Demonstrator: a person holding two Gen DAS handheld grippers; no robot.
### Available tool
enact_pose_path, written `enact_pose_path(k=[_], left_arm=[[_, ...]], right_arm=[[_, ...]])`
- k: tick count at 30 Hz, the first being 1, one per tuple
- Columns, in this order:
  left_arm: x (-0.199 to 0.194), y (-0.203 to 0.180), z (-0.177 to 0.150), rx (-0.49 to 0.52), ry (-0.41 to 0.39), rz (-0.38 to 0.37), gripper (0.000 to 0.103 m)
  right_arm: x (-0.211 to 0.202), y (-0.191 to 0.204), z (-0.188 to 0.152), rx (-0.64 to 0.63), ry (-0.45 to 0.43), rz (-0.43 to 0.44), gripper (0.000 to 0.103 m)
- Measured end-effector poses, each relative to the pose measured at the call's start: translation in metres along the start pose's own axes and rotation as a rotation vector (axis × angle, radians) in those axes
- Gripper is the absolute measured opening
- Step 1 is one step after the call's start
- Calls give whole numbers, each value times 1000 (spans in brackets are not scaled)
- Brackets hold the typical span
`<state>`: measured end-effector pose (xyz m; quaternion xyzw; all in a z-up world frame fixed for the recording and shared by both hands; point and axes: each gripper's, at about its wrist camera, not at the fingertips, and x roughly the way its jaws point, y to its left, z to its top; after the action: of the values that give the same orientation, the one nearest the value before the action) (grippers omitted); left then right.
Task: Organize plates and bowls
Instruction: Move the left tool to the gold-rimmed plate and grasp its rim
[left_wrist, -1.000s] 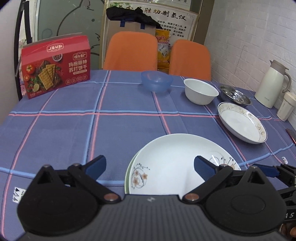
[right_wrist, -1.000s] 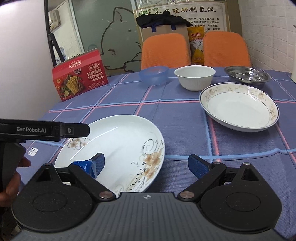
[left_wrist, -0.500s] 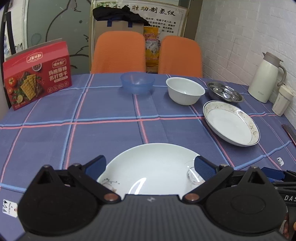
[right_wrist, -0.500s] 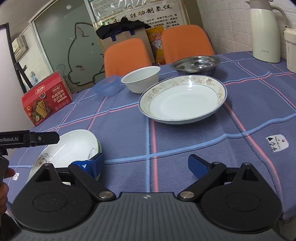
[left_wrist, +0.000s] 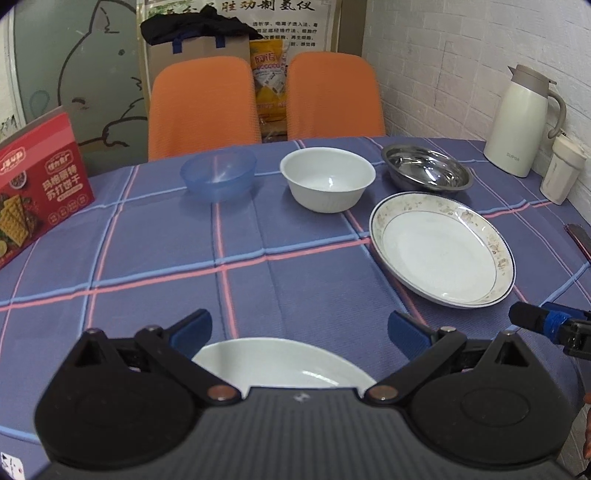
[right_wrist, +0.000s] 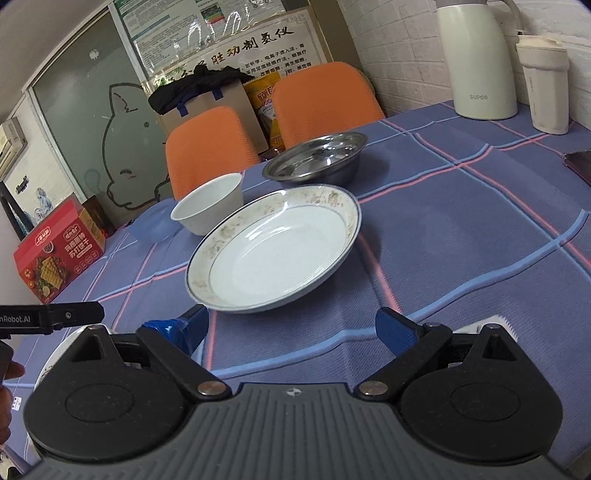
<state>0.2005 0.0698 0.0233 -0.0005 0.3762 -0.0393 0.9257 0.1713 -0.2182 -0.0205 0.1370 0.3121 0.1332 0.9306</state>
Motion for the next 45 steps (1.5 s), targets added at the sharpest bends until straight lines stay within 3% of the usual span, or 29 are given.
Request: enact_pose_path(k=[6, 12, 19, 23, 31, 39, 45], left_arm=[[37, -15, 44, -19, 44, -136, 100], [88, -35, 68, -9, 86, -205, 101], [129, -48, 76, -6, 137, -203, 101], [143, -47, 72, -15, 176, -197, 101], [143, -57, 64, 66, 141, -140, 101], [146, -63, 65, 87, 145, -119, 101], [145, -73, 67, 104, 151, -149, 94]], right_arm=[[14, -19, 33, -27, -19, -39, 85], [48, -16, 46, -83, 33, -45, 85], [74, -6, 45, -145, 100, -23, 85], [76, -3, 44, -174, 96, -29, 85], [86, 12, 40, -309, 94, -88, 87], [90, 14, 39, -309, 79, -82, 88], [94, 25, 38, -325, 80, -70, 87]])
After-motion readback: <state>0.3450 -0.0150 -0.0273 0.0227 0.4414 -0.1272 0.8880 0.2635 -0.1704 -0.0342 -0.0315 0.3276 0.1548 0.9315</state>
